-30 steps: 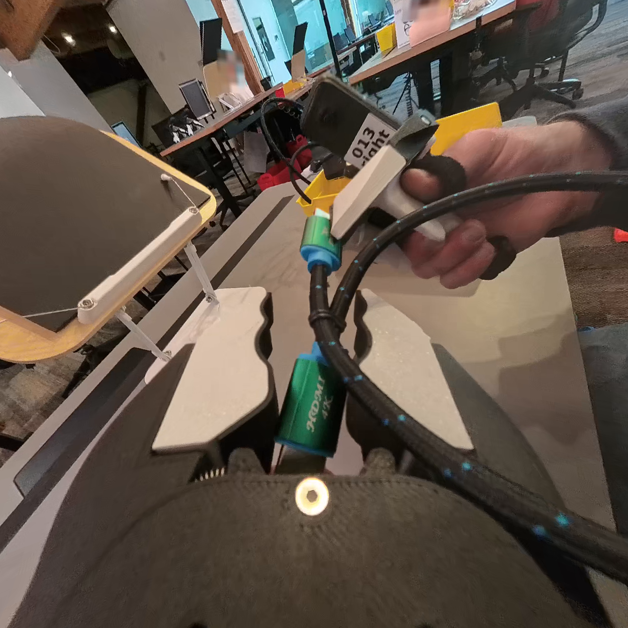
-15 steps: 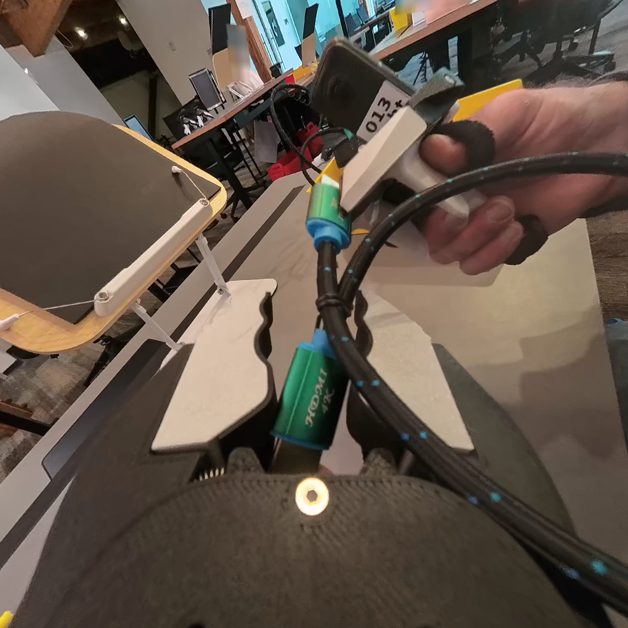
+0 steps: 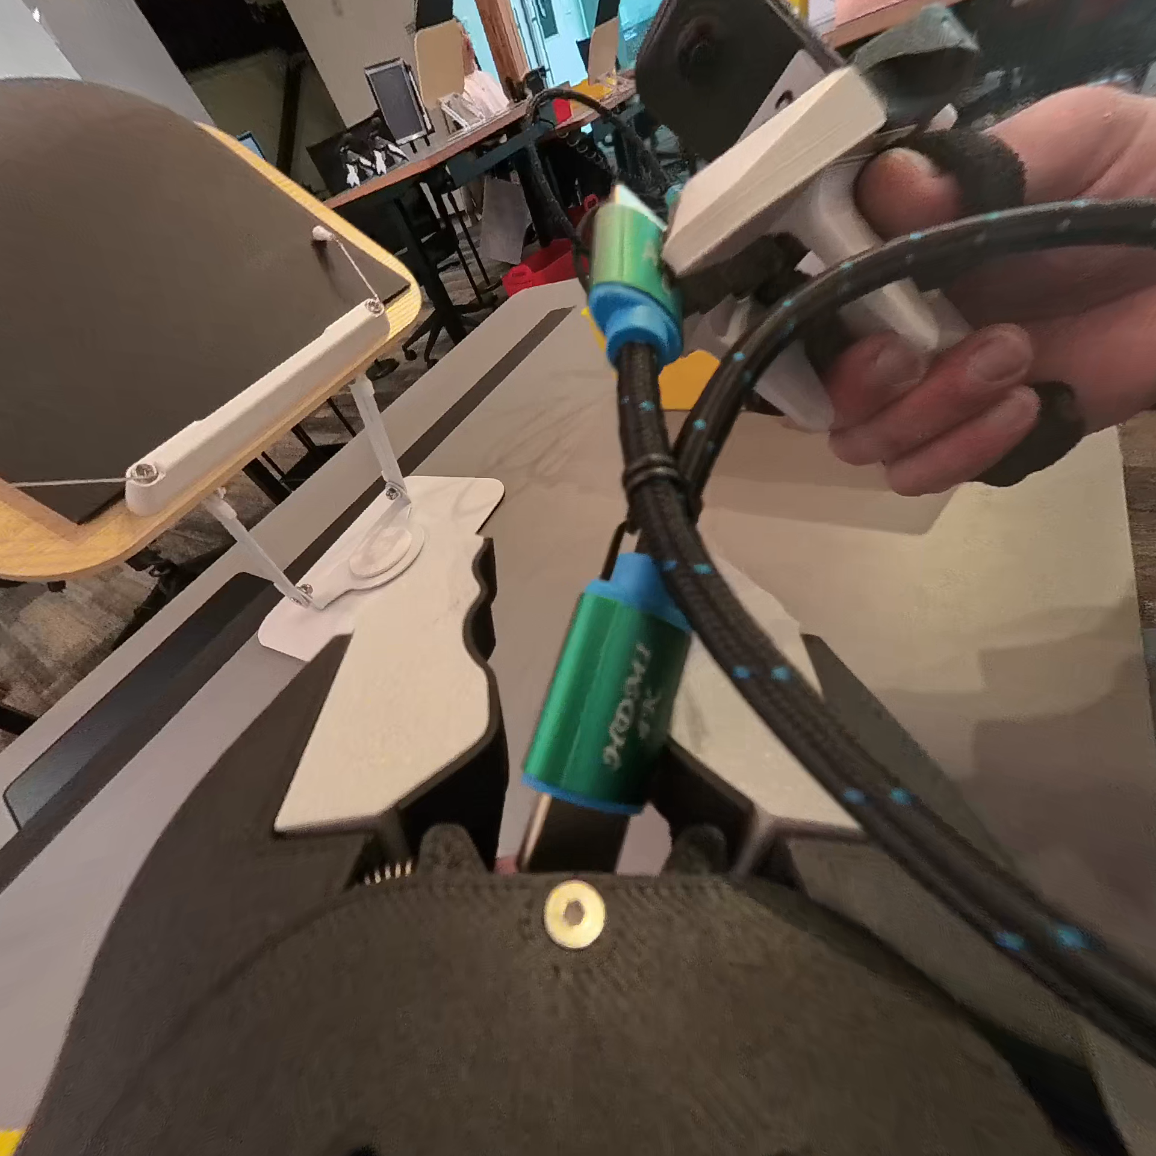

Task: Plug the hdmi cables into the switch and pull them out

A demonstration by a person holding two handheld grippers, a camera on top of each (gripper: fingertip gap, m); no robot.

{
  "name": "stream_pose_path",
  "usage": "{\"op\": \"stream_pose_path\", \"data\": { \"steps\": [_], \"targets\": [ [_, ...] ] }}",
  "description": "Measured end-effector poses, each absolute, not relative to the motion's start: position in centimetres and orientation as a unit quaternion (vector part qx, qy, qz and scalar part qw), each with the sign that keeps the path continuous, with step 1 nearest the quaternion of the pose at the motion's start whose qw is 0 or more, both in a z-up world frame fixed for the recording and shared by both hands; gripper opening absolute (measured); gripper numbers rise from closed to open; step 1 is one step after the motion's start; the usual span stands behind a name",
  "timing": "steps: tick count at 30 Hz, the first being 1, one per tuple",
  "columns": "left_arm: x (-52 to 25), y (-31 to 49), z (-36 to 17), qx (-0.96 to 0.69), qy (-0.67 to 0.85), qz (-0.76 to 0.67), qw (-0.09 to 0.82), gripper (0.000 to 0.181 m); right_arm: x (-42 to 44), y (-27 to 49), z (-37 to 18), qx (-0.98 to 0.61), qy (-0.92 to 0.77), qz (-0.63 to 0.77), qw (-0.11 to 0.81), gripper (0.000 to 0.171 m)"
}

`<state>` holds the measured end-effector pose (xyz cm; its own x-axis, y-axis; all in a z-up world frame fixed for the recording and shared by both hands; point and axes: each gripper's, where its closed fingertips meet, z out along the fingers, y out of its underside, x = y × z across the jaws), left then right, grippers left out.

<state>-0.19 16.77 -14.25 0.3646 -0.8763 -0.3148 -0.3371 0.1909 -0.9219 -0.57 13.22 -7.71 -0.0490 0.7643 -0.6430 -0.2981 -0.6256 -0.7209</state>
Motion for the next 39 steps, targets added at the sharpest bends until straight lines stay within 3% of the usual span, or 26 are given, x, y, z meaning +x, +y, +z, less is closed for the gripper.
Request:
{"op": "stream_pose_path", "data": {
  "steps": [22,39],
  "targets": [
    [0.3,17.3,-16.3,-0.613,0.503,-0.239,0.561,0.050,-0.2,13.2,-6.4,-0.563,-0.192,0.699,0.398,0.007],
    [0.5,16.3,-14.6,-0.583,0.509,-0.238,0.586,0.048,-0.1,14.4,-8.5,-0.584,-0.162,0.696,0.385,0.007]
  ]
}}
